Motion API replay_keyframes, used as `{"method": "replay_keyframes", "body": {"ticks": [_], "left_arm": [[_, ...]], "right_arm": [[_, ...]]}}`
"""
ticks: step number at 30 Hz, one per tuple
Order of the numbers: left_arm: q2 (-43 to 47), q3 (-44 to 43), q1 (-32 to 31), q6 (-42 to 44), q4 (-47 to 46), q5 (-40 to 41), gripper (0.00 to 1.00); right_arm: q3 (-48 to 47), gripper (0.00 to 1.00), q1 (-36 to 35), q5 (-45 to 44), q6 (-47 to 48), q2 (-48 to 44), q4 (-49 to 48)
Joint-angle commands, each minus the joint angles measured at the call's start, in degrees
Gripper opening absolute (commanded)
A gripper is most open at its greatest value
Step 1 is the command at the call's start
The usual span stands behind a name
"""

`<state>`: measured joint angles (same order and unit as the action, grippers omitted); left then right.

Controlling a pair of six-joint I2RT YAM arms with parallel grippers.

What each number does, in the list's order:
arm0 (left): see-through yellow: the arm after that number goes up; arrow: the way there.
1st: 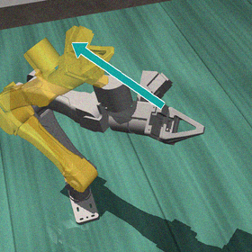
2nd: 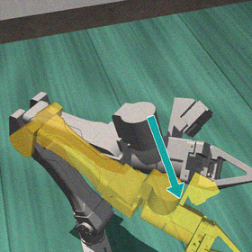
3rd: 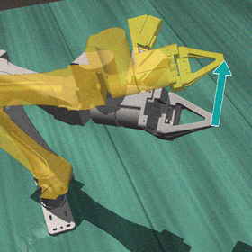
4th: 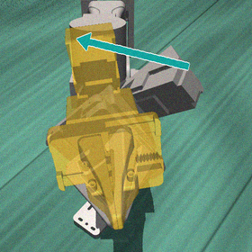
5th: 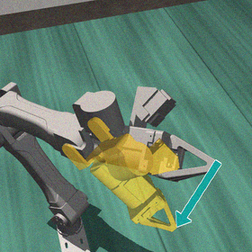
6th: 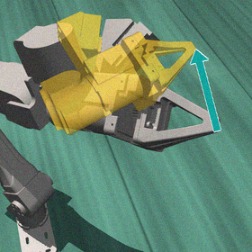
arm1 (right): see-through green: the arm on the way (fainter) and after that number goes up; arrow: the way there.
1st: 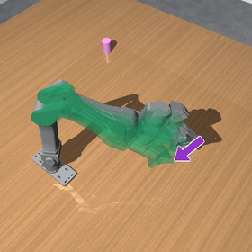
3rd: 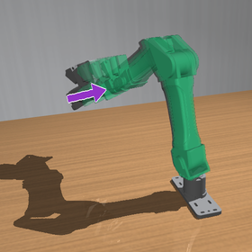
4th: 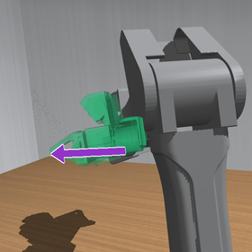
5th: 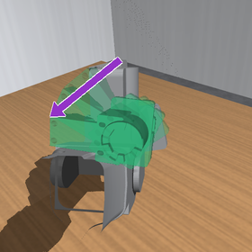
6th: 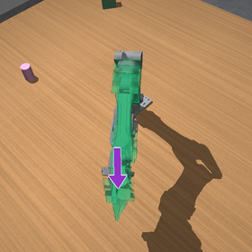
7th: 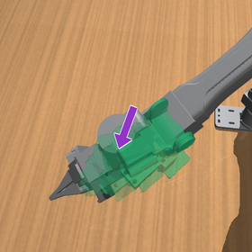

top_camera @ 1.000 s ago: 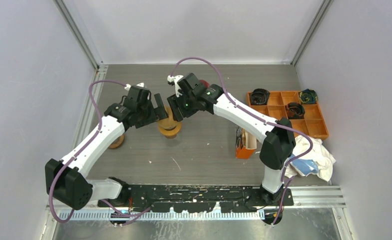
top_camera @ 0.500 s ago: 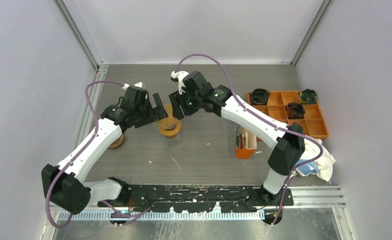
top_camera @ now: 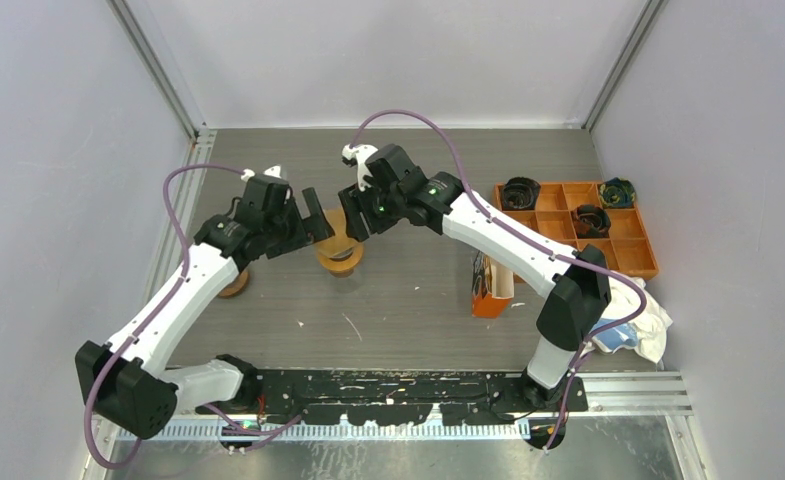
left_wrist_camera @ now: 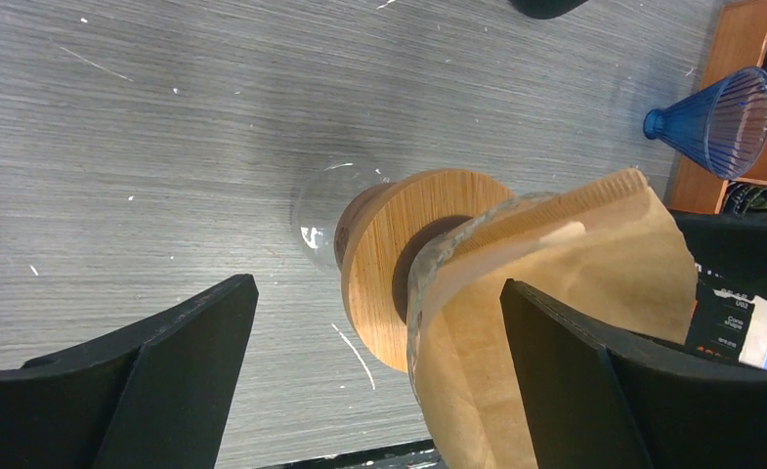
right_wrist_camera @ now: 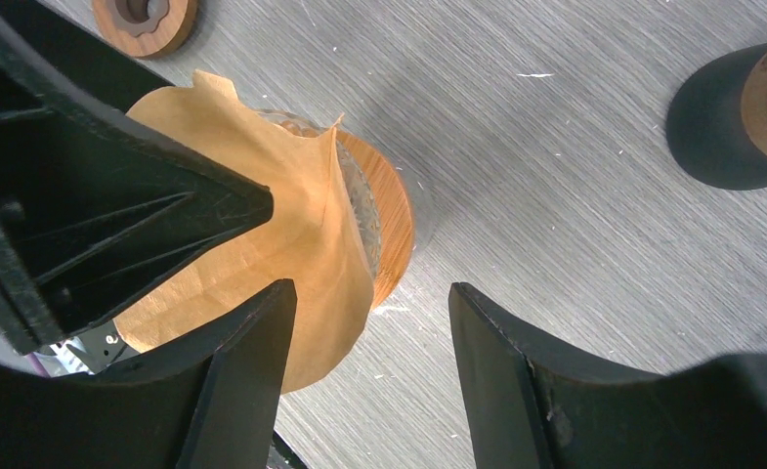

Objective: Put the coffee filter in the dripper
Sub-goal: Place the coffee filter in the coffee dripper.

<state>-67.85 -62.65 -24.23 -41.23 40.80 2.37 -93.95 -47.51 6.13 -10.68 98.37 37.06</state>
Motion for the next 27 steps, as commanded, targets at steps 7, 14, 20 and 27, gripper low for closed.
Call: {"method": "replay_keyframes", "body": {"ticks": [7,14,20,27], "left_arm": [[4.1,-0.3,0.4,1.9,2.4,3.0,0.99],[1.5,0.4,0.5,2.3,3.0,3.9,0.99],[0.3,0.8,0.4,2.4,2.9,4.2,0.99],[0.1,1.5,0.5,2.3,2.9,4.7,0.99]], "right_arm": [[0.3,0.65,-0.2,-1.0,0.6,-1.6,-2.5],[1.3,0.65,-0.2,-2.3,0.7,0.2,-2.9],[1.5,0.65,-0.2,-2.4,0.8,1.3,-3.1],[1.4,0.65,-0.2,-2.2,0.9,1.5,-3.1]]}}
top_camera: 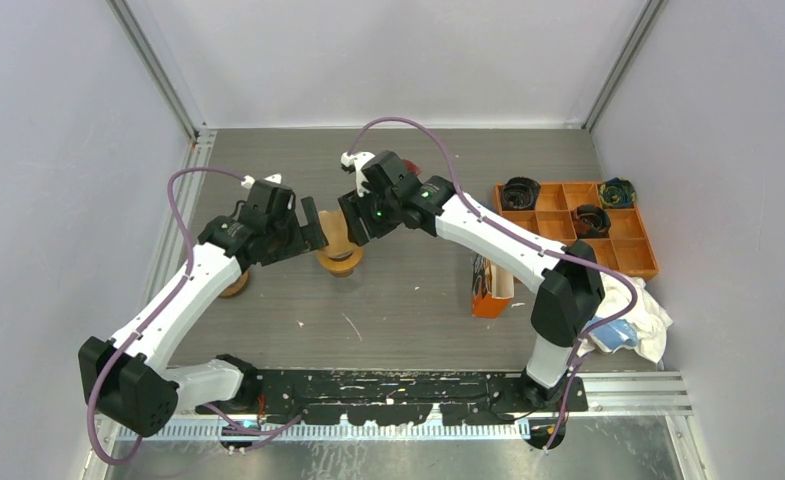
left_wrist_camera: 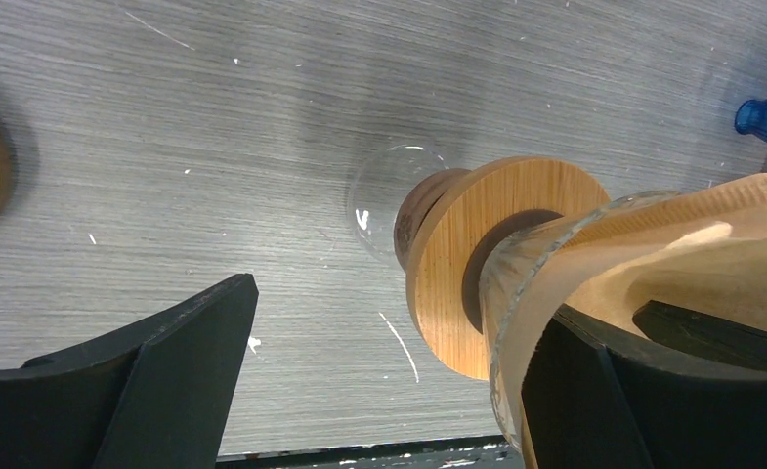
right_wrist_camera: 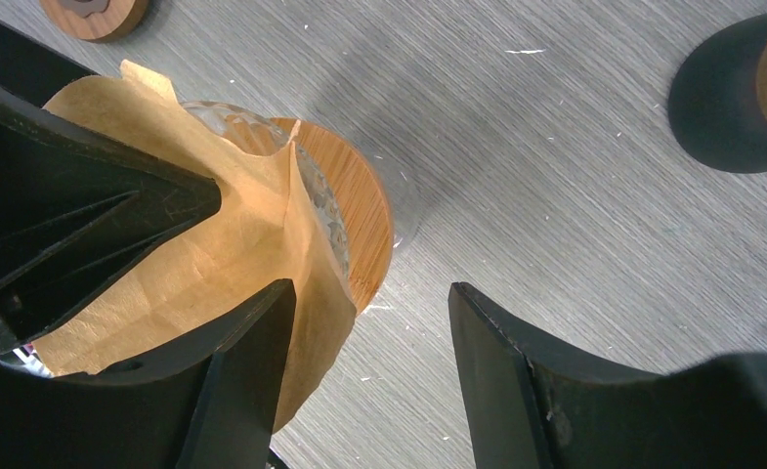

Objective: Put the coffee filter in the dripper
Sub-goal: Place the coffee filter in the coffee dripper.

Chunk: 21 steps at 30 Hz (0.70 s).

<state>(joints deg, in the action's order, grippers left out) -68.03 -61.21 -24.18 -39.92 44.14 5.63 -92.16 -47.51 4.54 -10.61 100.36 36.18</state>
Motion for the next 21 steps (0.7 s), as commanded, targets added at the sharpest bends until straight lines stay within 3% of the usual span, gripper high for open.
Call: {"method": "replay_keyframes", "body": {"ticks": [1,21], "left_arm": [[0.3,0.1,0.4,0.9,-0.5,1.4,0.99],[1.6,0.2,0.4,0.3,-2.1,-0.2,0.99]], "right_arm": [[-0.5,0.65,-0.2,-0.6,0.8,-0.7,-2.2],[4.8,0.69,-0.2,2.9,1.1,-8.1,-10.0]]}}
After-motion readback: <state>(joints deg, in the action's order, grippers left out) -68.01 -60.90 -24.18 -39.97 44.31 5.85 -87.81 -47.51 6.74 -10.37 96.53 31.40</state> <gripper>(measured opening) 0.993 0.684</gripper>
